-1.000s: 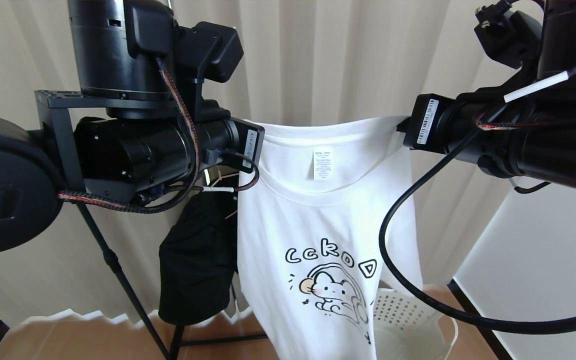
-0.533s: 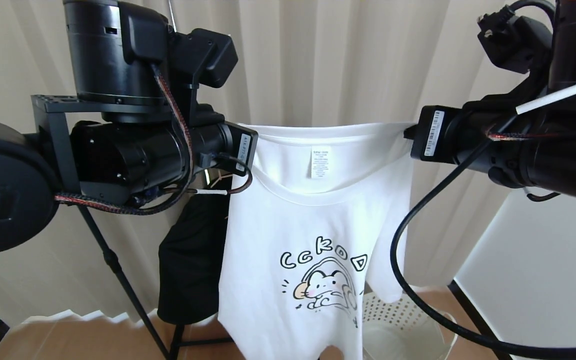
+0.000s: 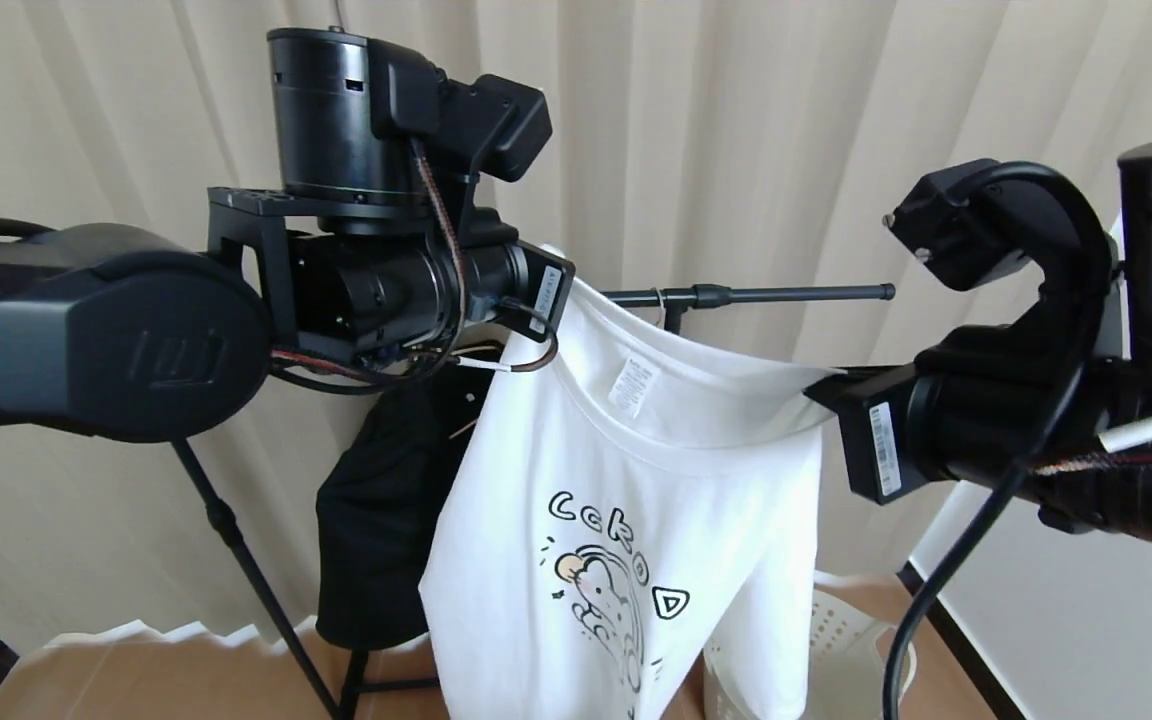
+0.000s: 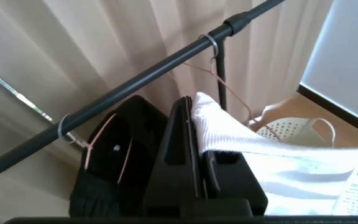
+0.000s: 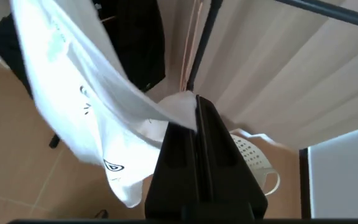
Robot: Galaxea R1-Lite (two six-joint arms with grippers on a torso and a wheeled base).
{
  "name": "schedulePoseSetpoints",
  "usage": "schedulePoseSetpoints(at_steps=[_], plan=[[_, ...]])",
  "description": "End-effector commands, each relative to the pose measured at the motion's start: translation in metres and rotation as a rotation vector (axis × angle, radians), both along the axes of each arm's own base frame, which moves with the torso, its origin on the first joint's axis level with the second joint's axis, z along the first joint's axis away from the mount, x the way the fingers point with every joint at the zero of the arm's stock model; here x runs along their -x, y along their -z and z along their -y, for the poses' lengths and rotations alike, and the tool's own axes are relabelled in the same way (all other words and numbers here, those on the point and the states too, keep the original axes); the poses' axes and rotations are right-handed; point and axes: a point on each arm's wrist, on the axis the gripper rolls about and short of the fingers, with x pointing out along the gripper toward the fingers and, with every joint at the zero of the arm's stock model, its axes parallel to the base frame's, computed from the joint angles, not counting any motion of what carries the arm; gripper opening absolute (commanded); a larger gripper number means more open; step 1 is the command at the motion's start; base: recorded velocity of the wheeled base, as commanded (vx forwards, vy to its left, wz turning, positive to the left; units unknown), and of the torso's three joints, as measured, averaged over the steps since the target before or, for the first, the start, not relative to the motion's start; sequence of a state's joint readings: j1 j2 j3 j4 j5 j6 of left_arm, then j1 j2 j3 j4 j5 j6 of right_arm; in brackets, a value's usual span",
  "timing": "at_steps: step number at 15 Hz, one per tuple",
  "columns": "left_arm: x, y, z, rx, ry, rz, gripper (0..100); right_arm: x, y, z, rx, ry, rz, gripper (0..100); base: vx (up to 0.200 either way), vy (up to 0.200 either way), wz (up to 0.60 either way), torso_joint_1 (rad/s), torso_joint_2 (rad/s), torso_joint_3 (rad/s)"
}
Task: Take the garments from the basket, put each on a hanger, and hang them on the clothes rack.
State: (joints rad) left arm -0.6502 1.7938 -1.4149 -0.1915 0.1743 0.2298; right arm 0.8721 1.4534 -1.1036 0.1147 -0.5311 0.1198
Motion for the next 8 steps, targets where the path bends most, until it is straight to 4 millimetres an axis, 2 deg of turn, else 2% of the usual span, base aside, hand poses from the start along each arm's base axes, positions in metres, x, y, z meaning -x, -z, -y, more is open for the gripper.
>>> schedulePoseSetpoints(at_steps=[1, 6, 7, 8], plan=[[-0.015, 0.006, 0.009, 0.009, 0.059, -0.012, 0, 0.021, 0.006, -0.015, 0.013, -0.114, -0.017, 0, 0.0, 0.0, 0.0, 0.0, 0.0, 0.0], [-0.017, -0.004, 0.008, 0.072, 0.289, -0.017, 0, 0.044, 0.021, -0.06, -0.084, -0.224, -0.09, 0, 0.0, 0.0, 0.0, 0.0, 0.0, 0.0], [-0.016, -0.004, 0.009, 0.079, 0.319, -0.02, 0, 0.043, 0.024, -0.074, -0.157, -0.217, -0.096, 0, 0.0, 0.0, 0.0, 0.0, 0.0, 0.0], [-0.016, -0.005, 0.009, 0.089, 0.324, -0.026, 0, 0.041, 0.023, -0.08, -0.202, -0.212, -0.093, 0, 0.0, 0.0, 0.0, 0.0, 0.0, 0.0]])
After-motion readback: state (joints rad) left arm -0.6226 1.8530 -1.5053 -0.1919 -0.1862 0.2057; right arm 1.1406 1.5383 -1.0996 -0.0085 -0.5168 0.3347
